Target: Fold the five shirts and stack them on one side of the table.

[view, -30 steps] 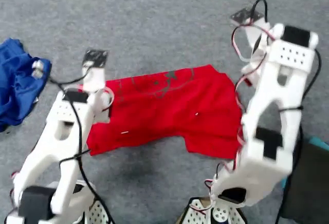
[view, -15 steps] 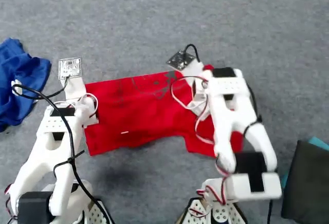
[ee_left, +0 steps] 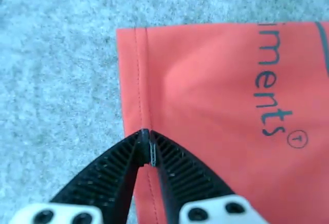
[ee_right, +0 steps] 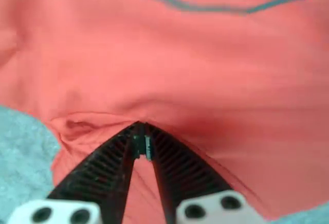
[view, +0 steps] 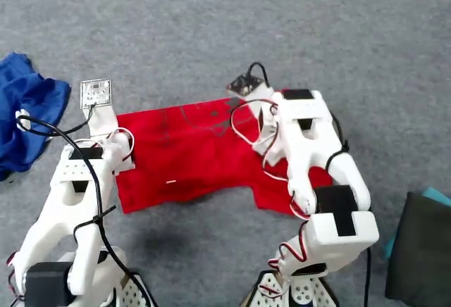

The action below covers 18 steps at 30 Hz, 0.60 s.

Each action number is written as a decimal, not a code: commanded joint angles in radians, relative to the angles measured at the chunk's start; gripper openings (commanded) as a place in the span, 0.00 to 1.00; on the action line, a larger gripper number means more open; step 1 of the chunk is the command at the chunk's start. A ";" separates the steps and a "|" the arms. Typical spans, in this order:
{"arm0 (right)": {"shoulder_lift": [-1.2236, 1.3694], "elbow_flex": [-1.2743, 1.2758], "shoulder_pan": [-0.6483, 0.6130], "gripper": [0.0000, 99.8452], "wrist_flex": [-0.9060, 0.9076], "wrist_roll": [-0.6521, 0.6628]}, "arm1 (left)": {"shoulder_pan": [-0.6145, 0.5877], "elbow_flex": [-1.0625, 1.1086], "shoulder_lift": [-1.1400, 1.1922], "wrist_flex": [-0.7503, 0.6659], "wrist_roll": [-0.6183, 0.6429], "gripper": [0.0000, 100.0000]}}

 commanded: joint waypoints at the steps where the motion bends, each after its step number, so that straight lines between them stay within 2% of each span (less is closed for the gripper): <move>1: -0.013 0.074 -0.002 0.00 0.006 -0.011 | -0.002 -0.017 -0.004 -0.017 0.008 0.02; 14: -0.509 0.481 -0.002 0.00 -0.021 -0.006 | -0.002 -0.017 -0.004 -0.015 0.006 0.02; 18: -0.607 0.584 -0.001 0.00 -0.032 0.032 | -0.002 -0.017 -0.004 -0.014 0.006 0.02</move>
